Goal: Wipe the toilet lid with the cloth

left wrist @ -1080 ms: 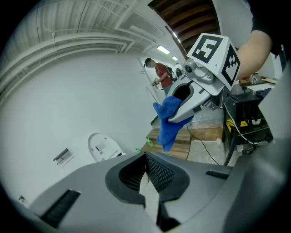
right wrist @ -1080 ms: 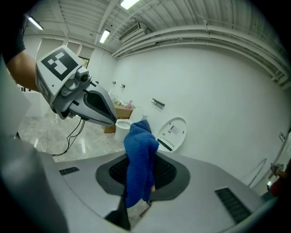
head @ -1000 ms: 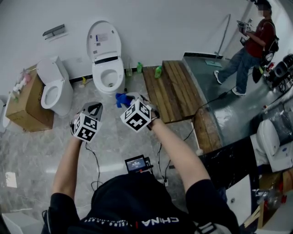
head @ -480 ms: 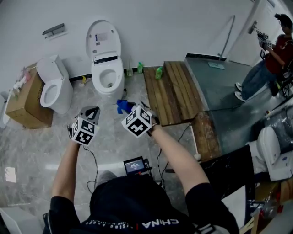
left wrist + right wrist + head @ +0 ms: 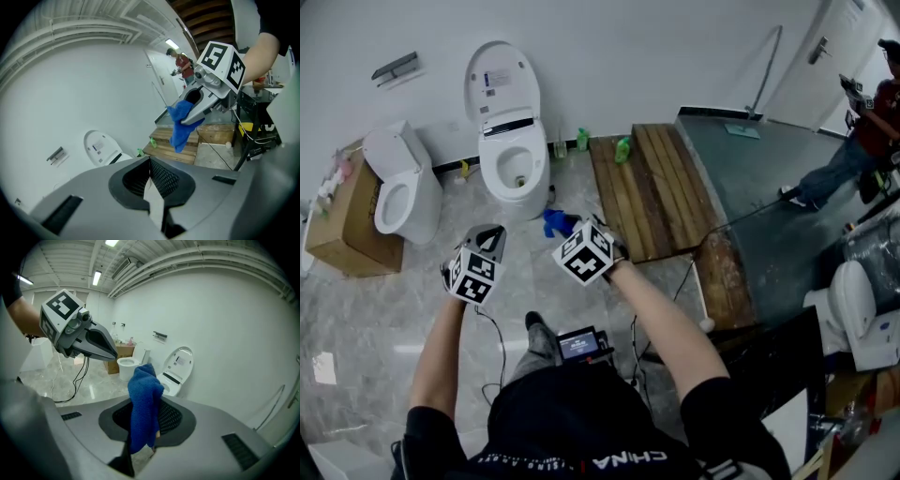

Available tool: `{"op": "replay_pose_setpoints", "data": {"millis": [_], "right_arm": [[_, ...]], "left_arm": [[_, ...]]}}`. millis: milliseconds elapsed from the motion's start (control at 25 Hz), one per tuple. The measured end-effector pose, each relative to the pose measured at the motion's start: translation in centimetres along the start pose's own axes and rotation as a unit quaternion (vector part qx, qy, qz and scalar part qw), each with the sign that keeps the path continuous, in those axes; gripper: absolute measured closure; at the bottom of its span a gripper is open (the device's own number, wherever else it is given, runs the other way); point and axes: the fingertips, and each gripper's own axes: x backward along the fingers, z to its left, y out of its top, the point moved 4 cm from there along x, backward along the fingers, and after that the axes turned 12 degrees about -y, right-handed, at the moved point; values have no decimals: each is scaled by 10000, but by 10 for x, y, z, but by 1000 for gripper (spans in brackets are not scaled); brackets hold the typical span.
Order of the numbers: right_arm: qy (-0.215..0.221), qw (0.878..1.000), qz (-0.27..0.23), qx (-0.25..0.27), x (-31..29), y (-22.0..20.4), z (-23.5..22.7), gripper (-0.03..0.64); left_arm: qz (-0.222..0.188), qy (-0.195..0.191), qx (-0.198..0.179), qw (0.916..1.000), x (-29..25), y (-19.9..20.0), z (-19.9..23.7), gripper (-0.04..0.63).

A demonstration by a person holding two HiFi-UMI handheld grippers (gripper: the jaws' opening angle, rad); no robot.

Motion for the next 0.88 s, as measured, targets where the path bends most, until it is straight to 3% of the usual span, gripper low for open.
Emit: {"op": "replay_pose_setpoints", "data": {"millis": [520, 880], "right_arm": [[-490, 9974, 436, -302, -141, 81, -48, 528], [-433, 9972, 554, -262, -225, 123, -46, 527]], "left_arm": [[-206, -601, -314, 9975, -66, -22, 181, 583], [-202, -684, -212, 9972, -92, -55, 262, 583]]}}
